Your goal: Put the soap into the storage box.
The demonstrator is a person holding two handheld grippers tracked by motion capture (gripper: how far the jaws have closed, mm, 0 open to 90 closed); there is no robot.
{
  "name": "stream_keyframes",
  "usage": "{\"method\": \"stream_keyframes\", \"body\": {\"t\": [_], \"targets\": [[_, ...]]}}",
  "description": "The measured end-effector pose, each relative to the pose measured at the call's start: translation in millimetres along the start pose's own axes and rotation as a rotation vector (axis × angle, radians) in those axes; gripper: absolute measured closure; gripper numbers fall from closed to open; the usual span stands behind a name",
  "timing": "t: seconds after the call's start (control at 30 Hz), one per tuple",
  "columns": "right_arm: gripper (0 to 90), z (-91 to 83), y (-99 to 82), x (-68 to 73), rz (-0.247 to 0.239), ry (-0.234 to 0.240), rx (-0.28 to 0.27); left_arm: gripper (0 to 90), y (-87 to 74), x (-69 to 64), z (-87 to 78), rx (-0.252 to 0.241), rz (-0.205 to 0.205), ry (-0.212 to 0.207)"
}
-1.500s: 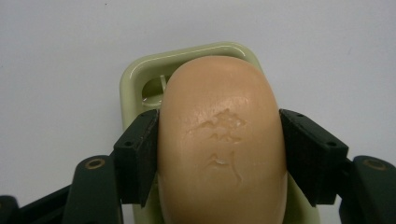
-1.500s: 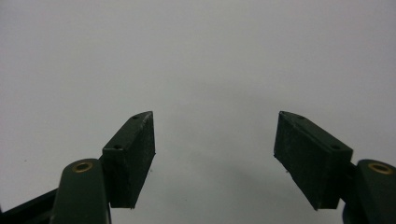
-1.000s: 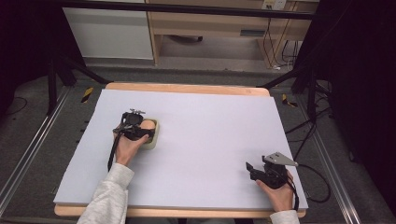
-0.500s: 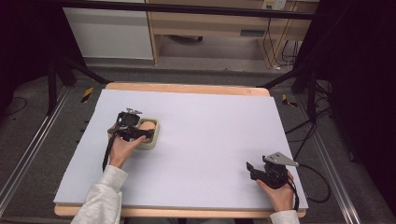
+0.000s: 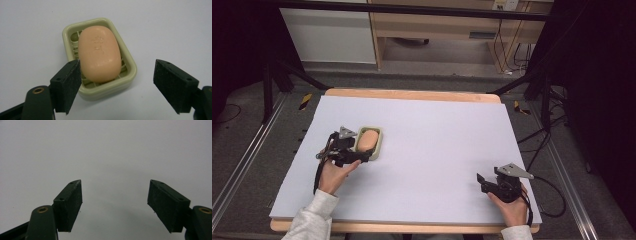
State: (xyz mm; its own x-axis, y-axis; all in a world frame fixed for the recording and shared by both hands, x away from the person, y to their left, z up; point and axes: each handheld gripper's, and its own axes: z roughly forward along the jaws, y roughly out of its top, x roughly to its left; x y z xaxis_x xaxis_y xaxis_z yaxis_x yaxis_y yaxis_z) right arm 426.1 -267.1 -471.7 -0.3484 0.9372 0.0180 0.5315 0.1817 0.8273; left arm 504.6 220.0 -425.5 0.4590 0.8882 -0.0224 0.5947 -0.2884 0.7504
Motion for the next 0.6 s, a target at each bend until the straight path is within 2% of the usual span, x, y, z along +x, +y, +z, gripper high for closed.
{"method": "stream_keyframes", "body": {"t": [0.17, 0.2, 0.33, 0.4, 0.43, 0.47, 0.57, 0.6], "targets": [[27.9, -0.9, -1.5, -1.1, 0.005, 0.001, 0.014, 22.7, -16.3, 1.4, -13.4, -0.035, -0.011, -0.015], [28.0, -0.6, -2.1, -1.7, -0.008, -0.007, 0.013, 22.7, -16.3, 1.4, -13.4, -0.035, -0.011, -0.015], [27.9, -1.2, -3.5, -2.4, -0.002, -0.007, 0.022, 22.5, -33.5, 3.3, -20.9, -0.043, -0.002, 0.001], [27.9, -1.0, -4.4, -3.1, 0.004, -0.007, 0.027, 22.4, -36.6, 3.9, -21.8, -0.04, 0.0, 0.002], [27.9, -1.0, -6.0, -4.5, 0.007, -0.009, 0.032, 22.5, -45.2, 6.6, -24.1, -0.042, 0.001, 0.017], [27.9, -1.0, -6.0, -4.5, 0.007, -0.009, 0.032, 22.5, -45.2, 6.6, -24.1, -0.042, 0.001, 0.017], [27.9, -3.0, -7.9, -7.7, 0.014, -0.021, 0.032, 22.4, -61.4, 14.9, -29.9, -0.052, -0.028, 0.033], [27.9, -3.0, -7.9, -7.7, 0.014, -0.021, 0.032, 22.4, -61.4, 14.9, -29.9, -0.052, -0.028, 0.033]]}}
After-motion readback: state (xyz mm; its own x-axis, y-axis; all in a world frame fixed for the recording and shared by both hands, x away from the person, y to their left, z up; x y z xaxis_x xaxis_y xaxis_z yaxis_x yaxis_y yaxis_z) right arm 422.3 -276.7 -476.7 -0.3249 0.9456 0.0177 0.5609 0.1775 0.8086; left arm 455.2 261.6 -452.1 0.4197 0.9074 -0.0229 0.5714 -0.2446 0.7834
